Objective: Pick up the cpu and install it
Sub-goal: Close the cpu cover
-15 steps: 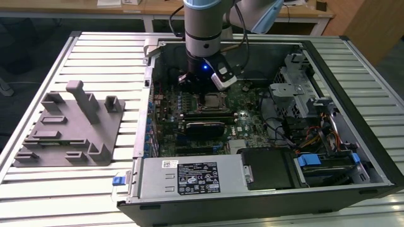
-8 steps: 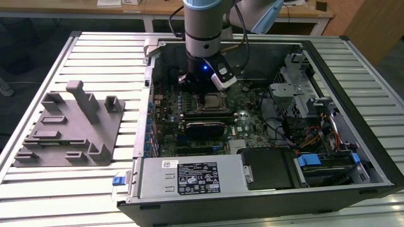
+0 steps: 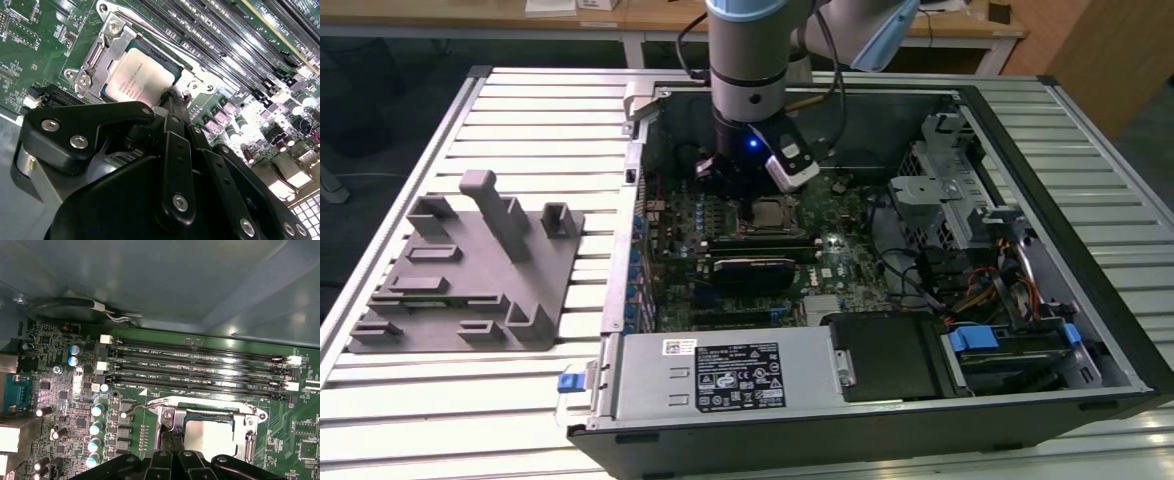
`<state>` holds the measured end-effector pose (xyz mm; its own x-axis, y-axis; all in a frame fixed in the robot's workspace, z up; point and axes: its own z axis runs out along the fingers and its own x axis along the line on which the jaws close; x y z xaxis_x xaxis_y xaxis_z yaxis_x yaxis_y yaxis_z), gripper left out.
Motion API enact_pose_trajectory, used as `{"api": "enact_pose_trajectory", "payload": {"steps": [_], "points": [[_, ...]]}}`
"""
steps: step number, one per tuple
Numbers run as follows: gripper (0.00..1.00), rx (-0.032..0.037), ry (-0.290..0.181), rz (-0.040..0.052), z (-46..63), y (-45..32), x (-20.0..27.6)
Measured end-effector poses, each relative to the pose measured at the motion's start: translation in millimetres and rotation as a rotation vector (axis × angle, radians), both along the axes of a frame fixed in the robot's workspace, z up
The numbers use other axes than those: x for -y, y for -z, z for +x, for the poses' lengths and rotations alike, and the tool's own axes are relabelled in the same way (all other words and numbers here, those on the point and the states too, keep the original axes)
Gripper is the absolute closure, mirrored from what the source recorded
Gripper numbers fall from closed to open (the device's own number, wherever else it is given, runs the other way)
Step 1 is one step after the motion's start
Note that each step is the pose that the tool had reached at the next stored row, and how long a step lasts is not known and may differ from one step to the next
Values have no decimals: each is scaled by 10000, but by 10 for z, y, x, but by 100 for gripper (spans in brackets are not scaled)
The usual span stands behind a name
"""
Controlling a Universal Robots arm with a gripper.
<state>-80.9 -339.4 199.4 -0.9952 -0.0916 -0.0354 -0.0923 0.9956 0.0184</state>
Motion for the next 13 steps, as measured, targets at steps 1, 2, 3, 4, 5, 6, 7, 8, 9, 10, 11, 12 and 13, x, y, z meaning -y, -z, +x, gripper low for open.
{"api": "enact_pose_trajectory", "payload": {"steps": [1,2,3,4,5,6,7,8,9,10,11,12,13], "points": [[89,0,0,0,-6,0,0],[89,-1,-1,-1,-11,0,0],[89,-1,0,-1,-14,0,0],[89,-1,-1,-1,-14,1,0],[89,-1,-2,-1,-14,1,0],[89,-1,-2,-1,-14,0,0],[89,-1,-1,-1,-14,0,0],[89,-2,-1,-1,-15,-2,0],[89,-2,-1,-3,-15,-7,1],[89,-1,0,-1,-15,-10,0],[89,-1,-1,0,-15,-15,0],[89,-2,-1,-2,-15,-22,0],[89,-1,-1,-1,-15,-30,0]]}}
